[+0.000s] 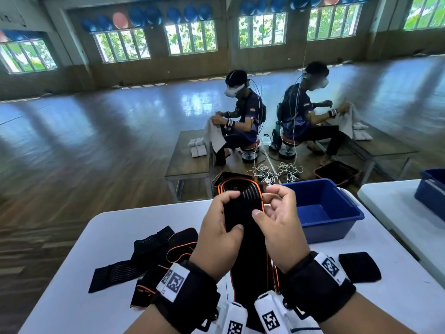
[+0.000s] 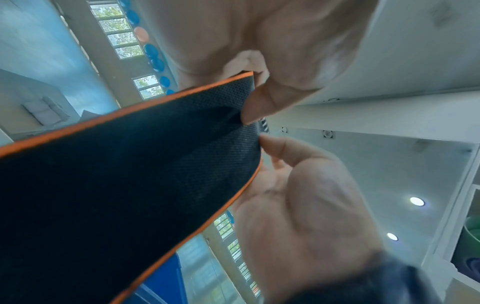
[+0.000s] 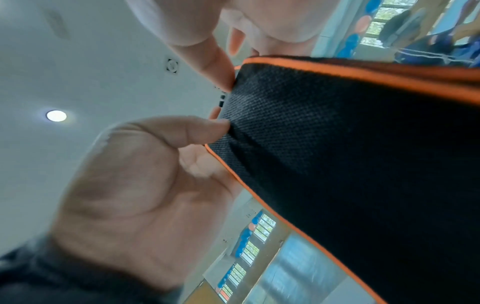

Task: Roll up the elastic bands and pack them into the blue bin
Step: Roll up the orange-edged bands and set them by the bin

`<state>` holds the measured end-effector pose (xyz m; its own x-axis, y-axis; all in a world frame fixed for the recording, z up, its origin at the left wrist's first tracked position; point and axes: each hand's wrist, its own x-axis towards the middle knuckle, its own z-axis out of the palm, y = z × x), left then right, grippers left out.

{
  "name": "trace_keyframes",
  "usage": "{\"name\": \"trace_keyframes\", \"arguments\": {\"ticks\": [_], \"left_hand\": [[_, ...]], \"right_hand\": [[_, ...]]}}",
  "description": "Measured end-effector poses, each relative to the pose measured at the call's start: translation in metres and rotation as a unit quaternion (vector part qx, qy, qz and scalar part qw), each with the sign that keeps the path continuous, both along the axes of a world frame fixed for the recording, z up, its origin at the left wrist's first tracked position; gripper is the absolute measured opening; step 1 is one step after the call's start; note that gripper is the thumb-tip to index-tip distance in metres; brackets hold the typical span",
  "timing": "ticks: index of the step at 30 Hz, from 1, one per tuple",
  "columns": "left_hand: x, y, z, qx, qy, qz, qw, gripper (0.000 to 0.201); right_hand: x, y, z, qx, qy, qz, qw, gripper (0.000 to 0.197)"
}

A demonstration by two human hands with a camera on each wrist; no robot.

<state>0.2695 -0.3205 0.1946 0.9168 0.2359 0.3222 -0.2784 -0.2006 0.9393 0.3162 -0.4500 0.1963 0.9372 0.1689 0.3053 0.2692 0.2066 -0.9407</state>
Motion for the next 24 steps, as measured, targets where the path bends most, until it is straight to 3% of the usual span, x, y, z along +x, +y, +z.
{"name": "trace_keyframes", "arguments": {"ticks": [5, 14, 18, 24], "left_hand": [[0.008, 0.007, -0.002, 0.008, 0.014, 0.020, 1.000, 0.062], [0.051, 0.030, -0.050, -0.153, 0.088, 0.051, 0.983, 0.063], [0.069, 0.043, -0.094, -0.091, 0.151, 0.077, 0.981, 0.065], [0.073, 0.055, -0.167, 0.117, 0.278, 0.052, 0.952, 0.059]], "right_hand": [[-0.014, -0.013, -0.031, -0.156, -0.043, 0.021, 0.987, 0.036], [-0.033, -0.033, -0.123, -0.302, 0.098, 0.146, 0.937, 0.064], [-0.050, -0.045, -0.153, -0.326, 0.156, 0.177, 0.915, 0.069], [-0.072, -0.061, -0.188, -0.391, 0.263, 0.156, 0.868, 0.056]]}}
